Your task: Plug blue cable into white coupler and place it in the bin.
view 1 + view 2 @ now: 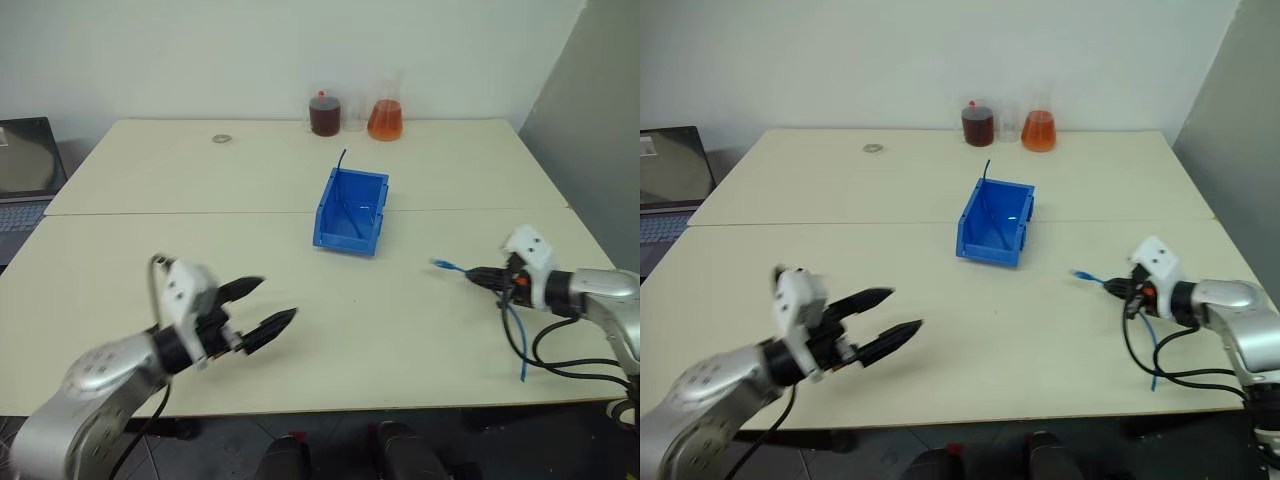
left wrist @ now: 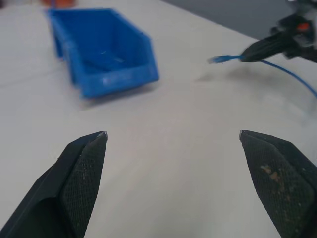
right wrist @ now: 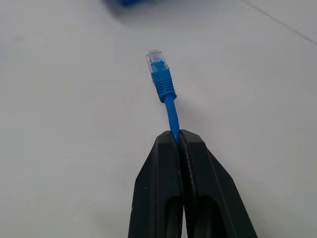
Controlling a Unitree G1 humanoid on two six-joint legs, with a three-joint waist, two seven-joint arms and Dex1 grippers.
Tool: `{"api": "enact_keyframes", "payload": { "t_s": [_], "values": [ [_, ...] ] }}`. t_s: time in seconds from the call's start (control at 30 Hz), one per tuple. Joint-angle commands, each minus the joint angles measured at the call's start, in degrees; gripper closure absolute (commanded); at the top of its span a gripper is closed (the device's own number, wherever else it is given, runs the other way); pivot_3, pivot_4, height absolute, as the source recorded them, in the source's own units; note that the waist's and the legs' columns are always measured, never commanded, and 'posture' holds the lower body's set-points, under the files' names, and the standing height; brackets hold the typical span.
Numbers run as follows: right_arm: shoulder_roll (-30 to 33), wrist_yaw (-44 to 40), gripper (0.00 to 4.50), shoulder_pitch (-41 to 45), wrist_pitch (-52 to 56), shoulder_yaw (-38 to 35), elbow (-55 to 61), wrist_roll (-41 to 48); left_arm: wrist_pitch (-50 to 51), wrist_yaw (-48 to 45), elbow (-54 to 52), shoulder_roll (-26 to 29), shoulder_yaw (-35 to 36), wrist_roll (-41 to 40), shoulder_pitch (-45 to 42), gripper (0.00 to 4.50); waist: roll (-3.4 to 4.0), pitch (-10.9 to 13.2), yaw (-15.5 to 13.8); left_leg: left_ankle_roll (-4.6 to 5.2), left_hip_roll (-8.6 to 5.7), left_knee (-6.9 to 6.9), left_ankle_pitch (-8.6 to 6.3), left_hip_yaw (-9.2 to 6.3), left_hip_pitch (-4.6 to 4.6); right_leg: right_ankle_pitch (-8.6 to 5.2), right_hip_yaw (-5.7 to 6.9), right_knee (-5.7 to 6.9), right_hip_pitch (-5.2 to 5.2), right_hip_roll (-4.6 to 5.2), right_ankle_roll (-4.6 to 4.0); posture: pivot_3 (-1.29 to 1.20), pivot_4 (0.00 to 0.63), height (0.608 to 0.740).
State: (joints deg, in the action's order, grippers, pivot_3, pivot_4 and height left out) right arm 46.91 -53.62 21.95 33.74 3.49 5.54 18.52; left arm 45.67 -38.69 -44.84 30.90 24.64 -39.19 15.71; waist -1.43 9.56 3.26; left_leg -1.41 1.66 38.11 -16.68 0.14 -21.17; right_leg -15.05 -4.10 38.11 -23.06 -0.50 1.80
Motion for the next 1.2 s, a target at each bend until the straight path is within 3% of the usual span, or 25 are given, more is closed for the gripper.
{"api": "enact_keyframes", "payload": {
  "t_s": [0.03, 0.2, 0.3, 0.53, 0.73, 1.0, 1.13, 1.2],
  "values": [
    [-9.63, 0.63, 4.48, 9.15, 0.99, 8.75, 3.21, -1.31, -2.32, 2.51, -12.43, -3.81, 4.51, -2.75, 13.20, 0.00, -0.43, 0.20, 1.13, 0.00, 0.18, -0.04, 0.01, 0.17, 0.17, 0.05, -0.11, -0.07, 0.01, 0.00, -0.11, 0.00, 0.150, 0.740],
    [-25.06, 2.34, 4.48, 17.84, -4.81, 20.47, -5.72, -7.88, -14.10, 4.58, -15.12, -11.27, 0.16, 5.16, 31.44, 0.00, -0.61, 0.40, 0.64, -0.01, 0.22, -0.03, 0.10, 0.01, 0.29, 0.16, -0.06, -0.03, -0.16, 0.08, -0.40, 0.00, 0.150, 0.740],
    [-32.76, 3.75, 4.48, 20.93, -9.82, 26.04, -13.58, -12.33, -20.61, 7.93, -14.80, -16.85, -3.81, 11.53, 36.15, 0.00, -0.59, 0.41, -0.08, -0.03, 0.10, -0.08, 0.08, 0.05, 0.21, 0.03, -0.01, -0.12, -0.21, 0.10, -0.60, 0.00, 0.150, 0.740],
    [-36.03, 1.69, 4.48, 22.57, -16.91, 30.07, -24.04, -18.20, -27.37, 13.97, -13.50, -21.13, -11.06, 19.84, 35.75, 0.00, -0.62, 0.40, -0.51, -0.02, -0.07, -0.05, 0.06, 0.14, -0.36, 0.12, 0.06, -0.21, -0.35, 0.30, -0.74, 0.00, 0.150, 0.740],
    [-38.50, 2.59, 2.99, 23.28, -18.84, 29.27, -29.10, -20.30, -29.74, 16.09, -10.23, -20.72, -12.07, 23.30, 34.60, 0.00, -0.60, 0.41, 0.33, -0.01, 0.06, -0.07, 0.06, 0.04, -0.53, 0.09, 0.10, -0.05, -0.62, 0.07, -0.67, 0.00, 0.150, 0.740],
    [-38.13, 1.67, 1.08, 22.71, -17.25, 26.74, -28.40, -20.34, -29.03, 15.54, -7.99, -18.59, -9.04, 20.60, 31.84, 0.00, -0.60, 0.41, 0.52, -0.01, 0.12, -0.09, 0.05, -0.02, -0.54, 0.20, 0.16, -0.01, -0.65, -0.03, -0.43, 0.00, 0.150, 0.740],
    [-35.15, -1.12, 0.09, 20.51, -4.97, 21.28, -18.97, -14.11, -24.49, 11.77, -4.52, -11.38, -3.51, 15.38, 26.03, 0.00, -0.58, 0.42, -0.01, -0.01, 0.11, -0.06, 0.06, -0.06, -0.59, 0.23, 0.22, 0.02, -0.67, 0.02, -0.40, 0.00, 0.150, 0.740],
    [-32.69, -4.35, 0.04, 19.43, 3.77, 18.18, -11.44, -8.29, -21.70, 8.81, -1.63, -6.33, -0.15, 11.19, 21.95, 0.00, -0.54, 0.45, -0.23, -0.01, 0.10, -0.06, 0.06, -0.08, -0.64, 0.28, 0.36, 0.03, -0.68, 0.03, -0.44, 0.00, 0.150, 0.740]
  ]
}}
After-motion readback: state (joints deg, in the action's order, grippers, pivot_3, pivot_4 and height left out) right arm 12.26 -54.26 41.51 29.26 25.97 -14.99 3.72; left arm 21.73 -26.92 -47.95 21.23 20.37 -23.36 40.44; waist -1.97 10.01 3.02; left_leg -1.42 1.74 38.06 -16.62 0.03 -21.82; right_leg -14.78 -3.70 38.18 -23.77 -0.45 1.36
